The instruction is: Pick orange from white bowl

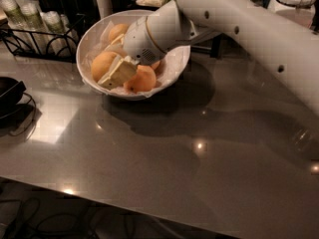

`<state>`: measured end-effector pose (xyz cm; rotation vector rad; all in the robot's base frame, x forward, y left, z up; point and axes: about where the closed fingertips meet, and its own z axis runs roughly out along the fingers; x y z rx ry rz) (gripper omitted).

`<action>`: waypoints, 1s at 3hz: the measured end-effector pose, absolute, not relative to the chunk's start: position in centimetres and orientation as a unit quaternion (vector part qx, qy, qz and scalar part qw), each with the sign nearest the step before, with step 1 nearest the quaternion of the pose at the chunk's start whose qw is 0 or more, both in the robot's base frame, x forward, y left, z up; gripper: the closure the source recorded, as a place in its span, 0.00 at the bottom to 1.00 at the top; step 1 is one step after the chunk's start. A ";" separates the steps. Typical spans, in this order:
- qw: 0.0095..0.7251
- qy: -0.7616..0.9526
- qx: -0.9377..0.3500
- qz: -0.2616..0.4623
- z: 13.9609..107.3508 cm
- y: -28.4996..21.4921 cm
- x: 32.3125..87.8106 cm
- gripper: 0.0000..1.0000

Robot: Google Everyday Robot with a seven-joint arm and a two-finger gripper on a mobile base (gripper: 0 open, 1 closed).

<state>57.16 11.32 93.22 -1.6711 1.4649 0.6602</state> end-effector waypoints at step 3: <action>0.507 0.519 -0.639 0.256 102.2 6.3 51.1 1.00</action>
Offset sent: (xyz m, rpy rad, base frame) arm -0.0828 -0.0841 0.1360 0.2741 -0.2494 -0.0230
